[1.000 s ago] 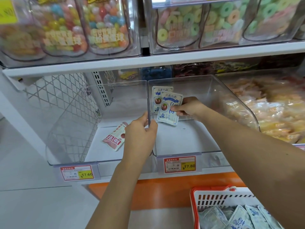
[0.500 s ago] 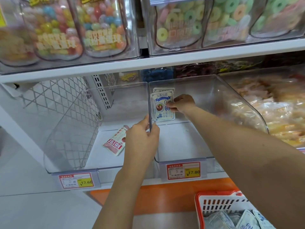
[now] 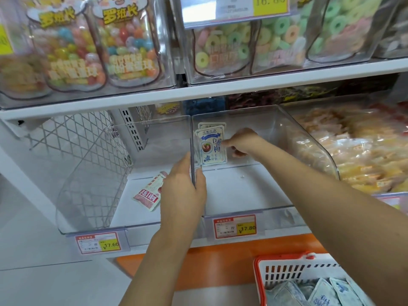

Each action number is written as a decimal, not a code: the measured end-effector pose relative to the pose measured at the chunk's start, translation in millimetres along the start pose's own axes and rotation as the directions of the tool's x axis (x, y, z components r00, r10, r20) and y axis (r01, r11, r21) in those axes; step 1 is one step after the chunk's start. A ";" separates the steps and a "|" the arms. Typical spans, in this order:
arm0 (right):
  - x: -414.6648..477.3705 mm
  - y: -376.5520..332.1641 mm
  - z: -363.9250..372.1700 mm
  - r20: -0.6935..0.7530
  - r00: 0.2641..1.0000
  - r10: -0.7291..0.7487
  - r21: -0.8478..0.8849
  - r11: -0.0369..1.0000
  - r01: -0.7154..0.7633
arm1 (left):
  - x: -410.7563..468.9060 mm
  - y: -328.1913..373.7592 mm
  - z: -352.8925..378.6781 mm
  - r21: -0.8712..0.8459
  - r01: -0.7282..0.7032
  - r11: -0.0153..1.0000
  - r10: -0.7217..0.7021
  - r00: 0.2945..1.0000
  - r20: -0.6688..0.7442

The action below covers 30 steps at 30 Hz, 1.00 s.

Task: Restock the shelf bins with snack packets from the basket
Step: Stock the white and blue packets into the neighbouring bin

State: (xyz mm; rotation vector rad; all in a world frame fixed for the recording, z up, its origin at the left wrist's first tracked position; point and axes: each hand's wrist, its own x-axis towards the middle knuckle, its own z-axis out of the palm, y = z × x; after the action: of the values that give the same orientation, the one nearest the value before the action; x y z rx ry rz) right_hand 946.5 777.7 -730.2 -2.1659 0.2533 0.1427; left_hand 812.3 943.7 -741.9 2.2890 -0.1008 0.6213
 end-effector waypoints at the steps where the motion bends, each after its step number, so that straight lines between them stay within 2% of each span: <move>1: -14.1 -1.1 -6.8 -0.018 0.996 -0.085 -0.076 0.994 0.084 | -6.4 4.4 -0.9 0.007 -0.107 0.994 0.108 0.992 -0.058; 3: -50.9 3.6 -19.5 -0.069 0.965 -0.252 -0.176 0.955 0.237 | -23.8 15.9 -1.5 -0.051 -0.313 0.948 0.307 0.946 -0.100; 5: -93.4 18.2 -32.2 -0.128 0.910 -0.394 -0.198 0.909 0.366 | -47.2 26.0 0.4 -0.145 -0.447 0.883 0.448 0.894 -0.025; 7: -134.2 41.8 -43.5 -0.170 0.860 -0.482 -0.216 0.869 0.444 | -73.6 31.1 8.6 -0.188 -0.464 0.866 0.490 0.863 0.128; 9: -168.7 71.7 -50.8 -0.193 0.838 -0.510 -0.211 0.856 0.472 | -102.3 32.1 24.4 -0.095 -0.444 0.891 0.446 0.815 0.369; 11: -194.3 109.1 -51.4 -0.189 0.865 -0.464 -0.193 0.882 0.431 | -129.9 20.6 46.6 0.044 -0.442 0.896 0.317 0.706 0.633; 13: -205.8 155.4 -48.0 -0.153 0.928 -0.340 -0.179 0.933 0.312 | -156.1 2.6 62.9 0.128 -0.457 0.880 0.150 0.525 0.838; 15: -205.6 209.2 -39.5 -0.064 0.990 -0.123 -0.226 0.968 0.105 | -178.5 -14.0 70.5 0.158 -0.435 0.887 0.009 0.357 0.934; 17: -202.8 267.3 -26.0 0.046 0.993 0.110 -0.330 0.940 -0.089 | -195.8 -21.8 73.2 0.164 -0.379 0.911 -0.056 0.280 0.958; 18: -205.2 290.6 -17.5 0.074 0.976 0.202 -0.380 0.911 -0.160 | -201.1 -21.2 73.2 0.163 -0.365 0.917 -0.064 0.268 0.961; 20: -210.5 326.5 2.4 0.119 0.956 0.270 -0.427 0.883 -0.196 | -206.6 -16.3 72.5 0.160 -0.369 0.916 -0.053 0.284 0.957; 23: -210.6 339.1 26.4 0.163 0.959 0.233 -0.378 0.912 -0.157 | -208.1 -17.7 75.2 0.173 -0.397 0.902 -0.053 0.295 0.954; 25: -196.2 346.3 31.9 0.167 0.960 0.224 -0.408 0.902 -0.140 | -205.9 -18.0 76.8 0.197 -0.396 0.897 -0.077 0.299 0.951; 27: -180.4 356.6 33.4 0.243 0.940 0.241 -0.524 0.848 -0.082 | -203.9 -13.5 77.6 0.208 -0.383 0.900 -0.092 0.300 0.949; 30: -171.4 360.3 30.3 0.366 0.907 0.209 -0.716 0.685 0.131 | -200.4 -6.3 77.9 0.198 -0.373 0.906 -0.082 0.305 0.949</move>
State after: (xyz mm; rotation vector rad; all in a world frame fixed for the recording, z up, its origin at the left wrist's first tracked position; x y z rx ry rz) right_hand 695.2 624.3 -1001.2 -2.8452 -0.0320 0.8694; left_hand 669.2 872.3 -885.8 2.7372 -0.8542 -0.8645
